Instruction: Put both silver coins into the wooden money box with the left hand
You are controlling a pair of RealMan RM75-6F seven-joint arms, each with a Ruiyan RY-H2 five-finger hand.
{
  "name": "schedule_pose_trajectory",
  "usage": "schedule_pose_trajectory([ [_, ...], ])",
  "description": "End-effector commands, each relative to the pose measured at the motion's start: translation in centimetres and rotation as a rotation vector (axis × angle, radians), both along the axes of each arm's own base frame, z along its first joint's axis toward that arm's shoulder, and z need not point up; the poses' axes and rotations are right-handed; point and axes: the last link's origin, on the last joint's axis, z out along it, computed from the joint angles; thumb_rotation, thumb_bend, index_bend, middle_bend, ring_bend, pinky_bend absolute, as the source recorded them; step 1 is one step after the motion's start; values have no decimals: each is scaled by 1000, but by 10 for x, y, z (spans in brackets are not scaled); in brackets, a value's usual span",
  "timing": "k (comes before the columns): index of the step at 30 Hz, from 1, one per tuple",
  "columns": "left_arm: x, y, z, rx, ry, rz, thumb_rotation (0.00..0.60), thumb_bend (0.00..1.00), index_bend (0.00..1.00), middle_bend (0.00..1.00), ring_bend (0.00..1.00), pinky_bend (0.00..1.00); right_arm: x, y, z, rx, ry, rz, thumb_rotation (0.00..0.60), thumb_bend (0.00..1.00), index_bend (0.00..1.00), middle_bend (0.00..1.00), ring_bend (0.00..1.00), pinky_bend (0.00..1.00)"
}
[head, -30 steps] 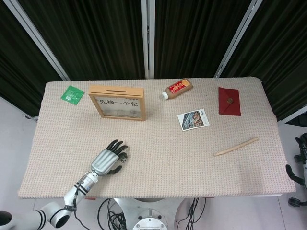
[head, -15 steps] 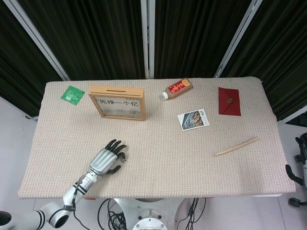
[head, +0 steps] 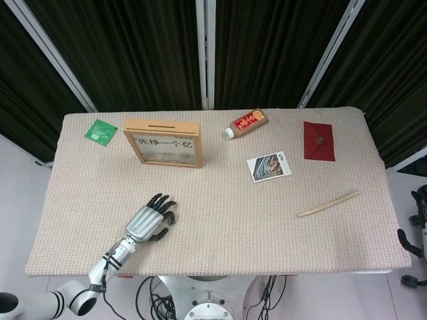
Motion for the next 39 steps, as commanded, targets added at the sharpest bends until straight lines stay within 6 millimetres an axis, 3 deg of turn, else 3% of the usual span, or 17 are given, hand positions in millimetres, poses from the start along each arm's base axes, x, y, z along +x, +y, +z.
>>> schedule_pose_trajectory([
  [1,1,0,-1,-1,0,-1,600,323,375,134,2,34,0,0,0,1,-3,0,600,248,0,0,0,0],
  [14,4,3,-10,0,-13,-7,600,323,418,149,2,36,-4,2,4,-10,-18,-13,600,244,0,0,0,0],
  [24,7,8,-20,48,-73,-30,600,323,547,227,38,69,-9,4,7,-17,-22,-25,600,247,0,0,0,0],
  [39,4,11,-13,85,-71,-43,600,322,461,229,39,68,-8,3,6,-9,-21,-22,600,257,0,0,0,0],
])
